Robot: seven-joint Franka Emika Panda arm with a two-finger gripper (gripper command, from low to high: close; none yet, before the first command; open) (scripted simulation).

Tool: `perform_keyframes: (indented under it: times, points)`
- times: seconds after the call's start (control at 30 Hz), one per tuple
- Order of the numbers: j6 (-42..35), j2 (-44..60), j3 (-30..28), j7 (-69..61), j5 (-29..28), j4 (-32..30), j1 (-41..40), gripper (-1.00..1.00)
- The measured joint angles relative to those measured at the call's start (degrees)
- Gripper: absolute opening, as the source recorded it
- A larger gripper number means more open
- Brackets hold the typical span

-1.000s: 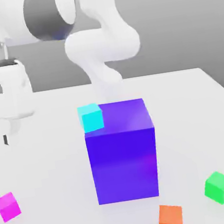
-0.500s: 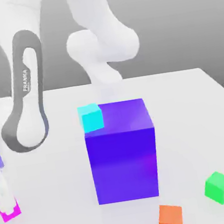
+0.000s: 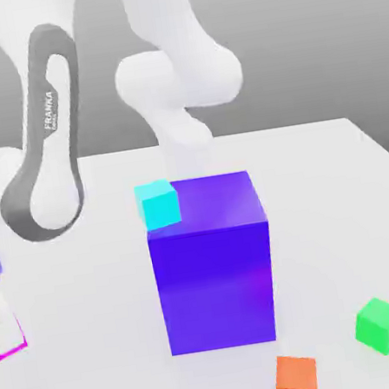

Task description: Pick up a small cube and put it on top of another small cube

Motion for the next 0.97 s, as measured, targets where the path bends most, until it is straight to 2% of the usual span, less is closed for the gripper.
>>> perform_keyframes:
  times: [0.3, 0.63, 0.8, 0.83, 0.97]
  points:
    - [-2.49, -3.88, 9.2, 17.81, -4.32, -0.28, 17.29, -1.0]
    - [-4.99, -8.62, 21.02, 39.4, -11.56, -1.83, 35.49, -1.0]
    - [0.84, -2.78, 22.18, 44.34, -15.46, -2.28, 39.68, -1.0]
    - [2.63, -0.83, 21.78, 44.87, -16.14, -2.21, 40.09, 1.0]
    - [2.63, -0.83, 21.78, 44.87, -16.14, -2.21, 40.09, 1.0]
